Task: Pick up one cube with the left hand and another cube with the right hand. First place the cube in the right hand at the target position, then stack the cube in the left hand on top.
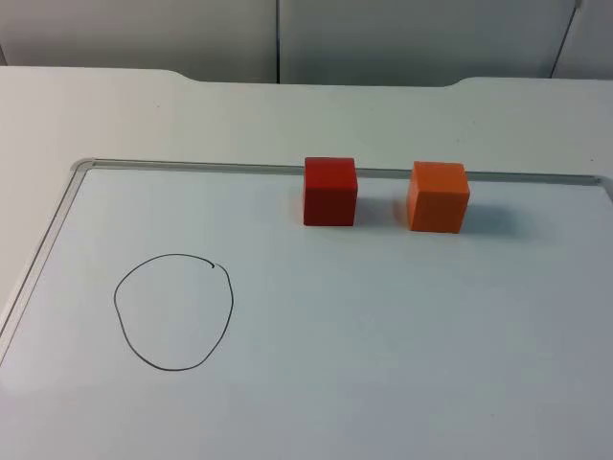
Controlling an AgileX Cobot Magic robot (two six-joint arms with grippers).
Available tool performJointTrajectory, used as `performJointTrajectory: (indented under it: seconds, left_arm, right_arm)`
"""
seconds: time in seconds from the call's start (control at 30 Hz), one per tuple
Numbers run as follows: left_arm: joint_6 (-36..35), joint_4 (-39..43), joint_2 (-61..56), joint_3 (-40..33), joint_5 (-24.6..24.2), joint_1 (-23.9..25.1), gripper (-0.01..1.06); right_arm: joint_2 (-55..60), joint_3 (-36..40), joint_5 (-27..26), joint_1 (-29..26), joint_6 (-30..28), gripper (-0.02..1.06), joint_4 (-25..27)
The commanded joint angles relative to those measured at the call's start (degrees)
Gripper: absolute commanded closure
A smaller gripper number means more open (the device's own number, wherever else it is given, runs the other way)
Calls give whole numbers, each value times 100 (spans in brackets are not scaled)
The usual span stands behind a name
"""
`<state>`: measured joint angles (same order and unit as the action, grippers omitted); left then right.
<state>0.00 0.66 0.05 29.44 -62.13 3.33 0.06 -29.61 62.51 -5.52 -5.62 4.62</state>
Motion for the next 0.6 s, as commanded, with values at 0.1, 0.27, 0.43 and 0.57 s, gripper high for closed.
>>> performJointTrajectory:
  seconds: [0.1,0.27,0.43,0.57]
  left_arm:
    - [30,-23,-5,-9,45,28,0]
    - [110,-23,-5,-9,45,28,0]
    - [111,-23,-5,40,88,28,0]
    - [111,-9,-5,151,283,28,0]
  right_arm:
    - [-6,36,-59,-38,-43,0,10]
    - [-6,36,-59,-38,-67,0,10]
    - [-6,10,-83,-38,-69,0,10]
    - [-6,-78,-191,-38,-80,0,-2]
